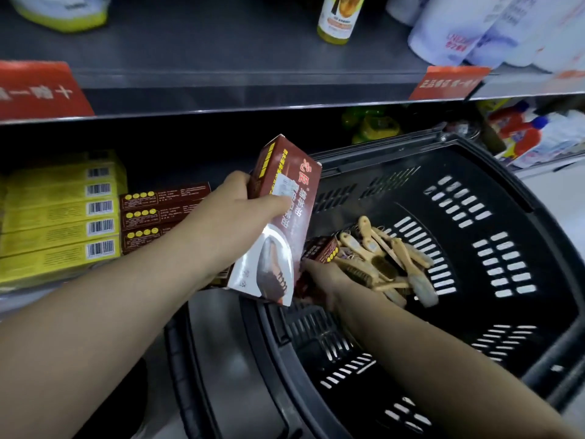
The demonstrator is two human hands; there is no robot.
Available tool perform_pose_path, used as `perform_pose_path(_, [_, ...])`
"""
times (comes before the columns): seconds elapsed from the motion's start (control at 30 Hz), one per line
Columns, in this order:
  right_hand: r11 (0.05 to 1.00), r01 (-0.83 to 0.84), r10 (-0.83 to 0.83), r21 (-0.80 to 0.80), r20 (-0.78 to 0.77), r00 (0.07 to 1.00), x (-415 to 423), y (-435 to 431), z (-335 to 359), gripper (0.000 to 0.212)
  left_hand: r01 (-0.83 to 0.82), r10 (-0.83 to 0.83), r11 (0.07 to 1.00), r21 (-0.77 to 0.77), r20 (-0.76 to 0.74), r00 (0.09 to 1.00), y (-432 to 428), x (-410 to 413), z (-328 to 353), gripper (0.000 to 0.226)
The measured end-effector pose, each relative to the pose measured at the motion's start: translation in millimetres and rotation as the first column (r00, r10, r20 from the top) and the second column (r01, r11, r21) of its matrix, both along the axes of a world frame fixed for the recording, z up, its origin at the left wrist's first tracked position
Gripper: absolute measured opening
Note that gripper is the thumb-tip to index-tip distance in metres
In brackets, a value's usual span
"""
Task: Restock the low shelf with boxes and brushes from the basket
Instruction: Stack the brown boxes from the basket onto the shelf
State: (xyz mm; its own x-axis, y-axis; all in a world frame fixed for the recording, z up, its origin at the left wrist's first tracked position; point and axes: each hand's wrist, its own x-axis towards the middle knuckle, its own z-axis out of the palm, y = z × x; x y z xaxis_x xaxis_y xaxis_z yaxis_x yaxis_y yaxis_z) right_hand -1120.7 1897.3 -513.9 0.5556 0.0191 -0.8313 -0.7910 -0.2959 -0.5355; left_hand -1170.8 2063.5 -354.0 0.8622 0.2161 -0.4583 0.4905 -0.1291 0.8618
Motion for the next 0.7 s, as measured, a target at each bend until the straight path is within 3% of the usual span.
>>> perform_pose_path(0.07, [1.000, 0.010, -0.013, 0.025, 0.094, 0.995, -6.5, -25.0, 34.9, 0.015, -0.001, 0.001, 1.000, -0.011, -0.003, 1.000, 1.7, -0.4, -1.5, 0.021])
perform_pose_path(0.17, [0.981, 0.011, -0.053, 0.191, 0.214, 0.976, -24.6, -52.7, 92.2, 0.025, -0.032, 0.031, 0.998, -0.062, -0.007, 0.999, 4.2, -2.6, -3.4, 0.028])
perform_pose_path(0.27, [0.932, -0.007, -0.098, 0.363, 0.269, 0.958, -48.8, -53.7, 142.3, 0.025, -0.041, 0.040, 0.995, -0.091, -0.014, 0.999, 4.9, -6.2, -3.2, 0.035])
perform_pose_path(0.37, [0.902, -0.020, -0.116, 0.431, 0.286, 0.951, -68.2, -36.3, 164.7, 0.027, -0.054, 0.052, 0.988, -0.142, -0.018, 0.998, 10.0, -16.6, -0.8, 0.032])
perform_pose_path(0.47, [0.889, -0.051, -0.088, 0.455, 0.279, 0.956, -81.5, -8.8, 171.9, 0.025, -0.115, 0.113, 0.963, -0.242, -0.024, 0.993, 22.9, -36.2, 1.5, 0.030])
perform_pose_path(0.57, [0.887, -0.144, 0.021, 0.439, 0.273, 0.962, -89.4, 19.5, 171.3, 0.036, -0.218, 0.217, 0.917, -0.335, -0.040, 0.975, 43.9, -60.9, 2.2, 0.018])
perform_pose_path(0.7, [0.881, -0.155, 0.050, 0.446, 0.238, 0.970, -98.7, 56.0, 165.1, 0.030, -0.363, 0.361, 0.863, -0.351, -0.072, 0.930, 74.5, -85.6, -2.5, 0.027])
